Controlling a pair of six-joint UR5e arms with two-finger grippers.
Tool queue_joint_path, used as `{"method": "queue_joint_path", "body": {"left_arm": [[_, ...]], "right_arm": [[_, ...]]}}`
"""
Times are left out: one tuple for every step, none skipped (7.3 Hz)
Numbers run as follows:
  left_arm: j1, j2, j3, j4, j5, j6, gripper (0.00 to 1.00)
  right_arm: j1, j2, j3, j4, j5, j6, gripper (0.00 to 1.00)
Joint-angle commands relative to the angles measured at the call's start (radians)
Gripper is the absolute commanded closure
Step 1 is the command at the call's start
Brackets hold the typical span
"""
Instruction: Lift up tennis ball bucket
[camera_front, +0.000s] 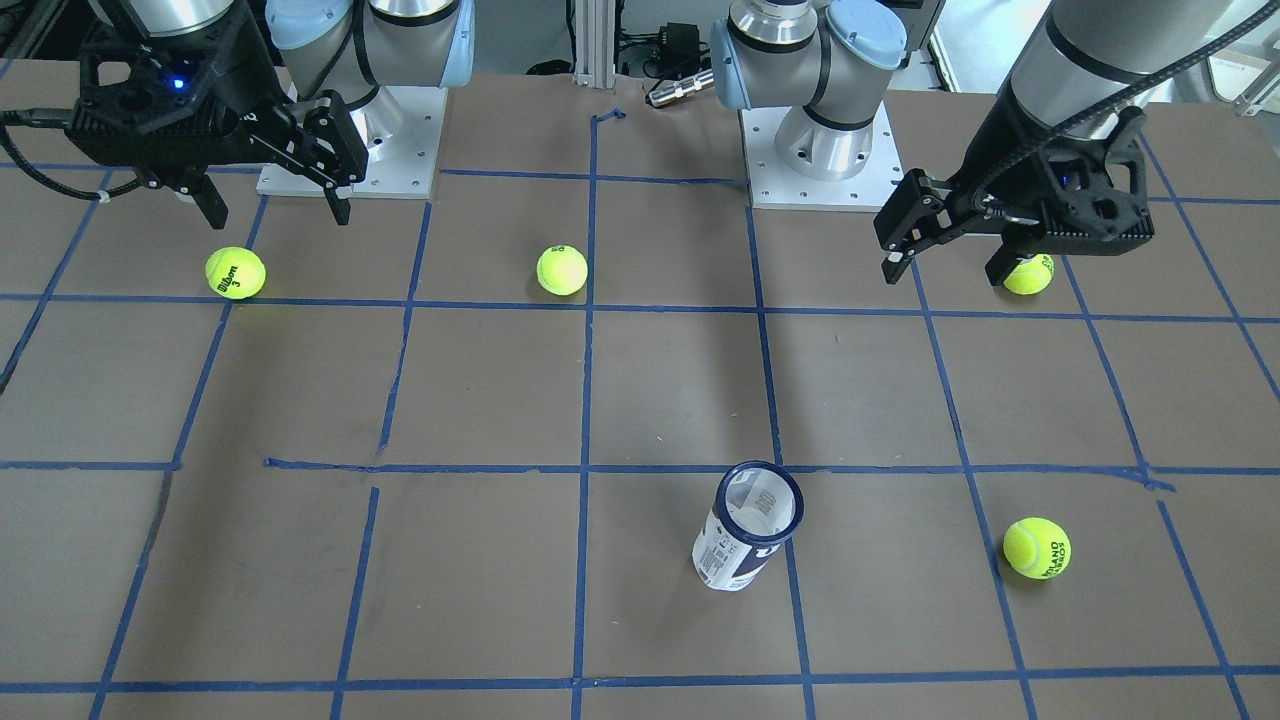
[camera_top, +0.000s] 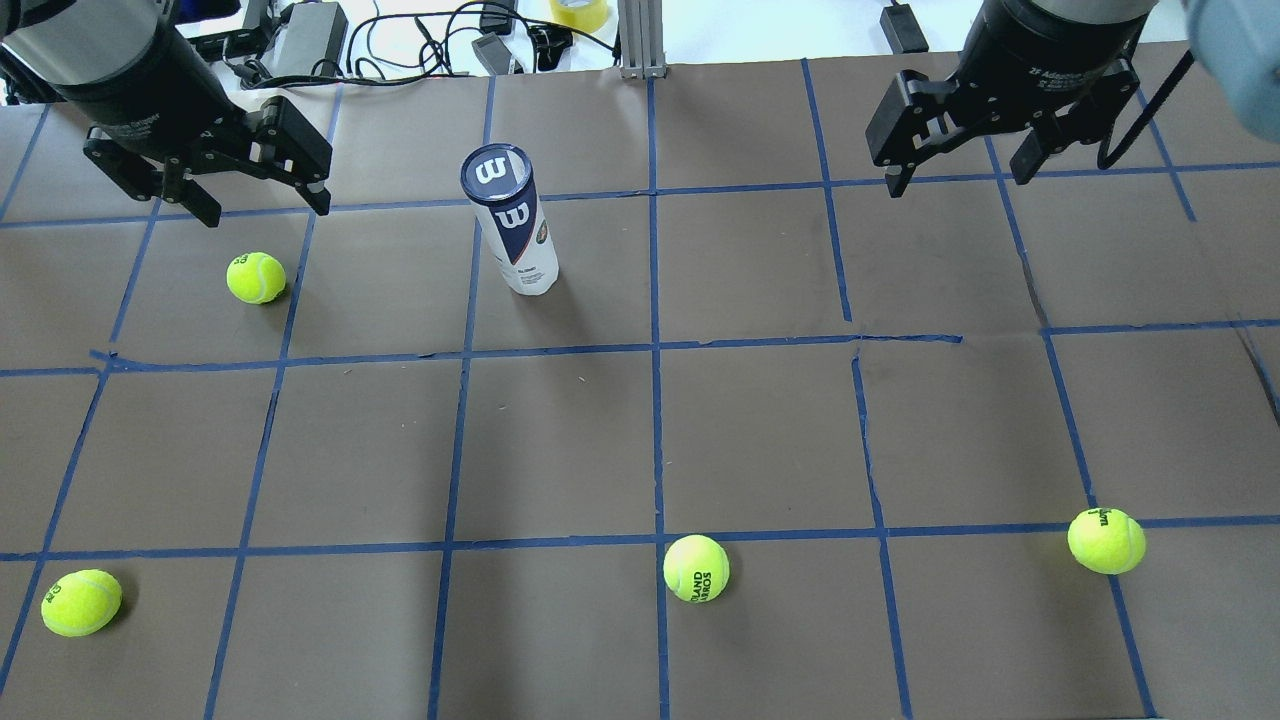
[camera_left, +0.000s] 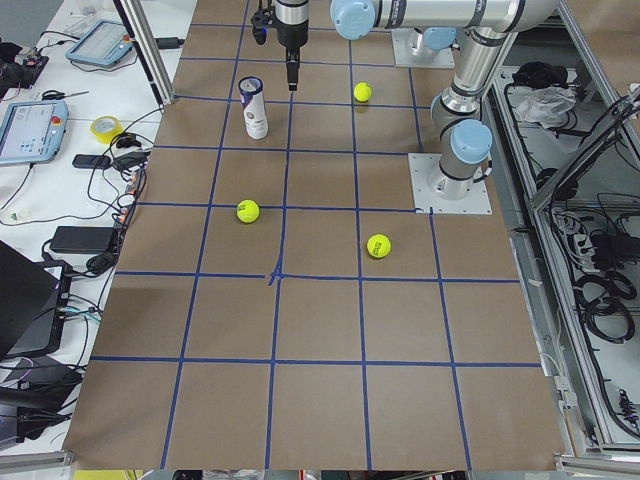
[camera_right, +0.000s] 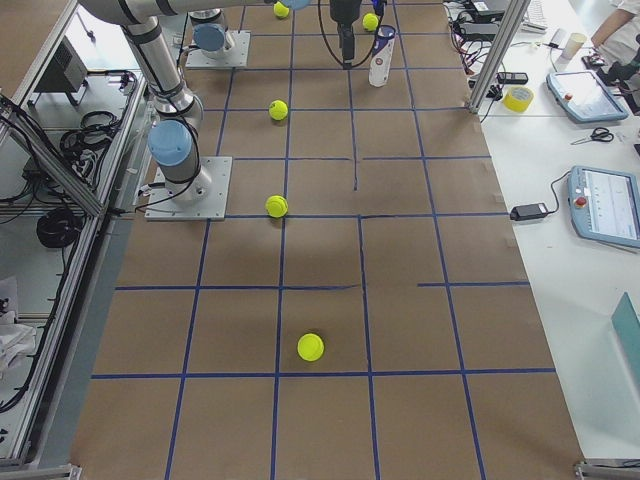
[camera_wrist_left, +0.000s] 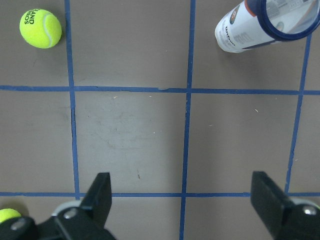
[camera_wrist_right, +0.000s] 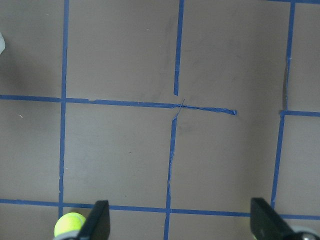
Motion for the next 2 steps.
{"method": "queue_joint_path", "body": {"left_arm": [[-0.002, -0.003, -0.019, 0.001, -0.003, -0.066, 0.0], [-0.02, 0.006, -0.023, 0.001, 0.003, -0.073, 0.0]], "right_arm": [[0.0, 0.0, -0.001, 0.0, 0.003, 0.0, 0.0], [0.0, 0.0, -0.001, 0.0, 0.003, 0.0, 0.0]]}}
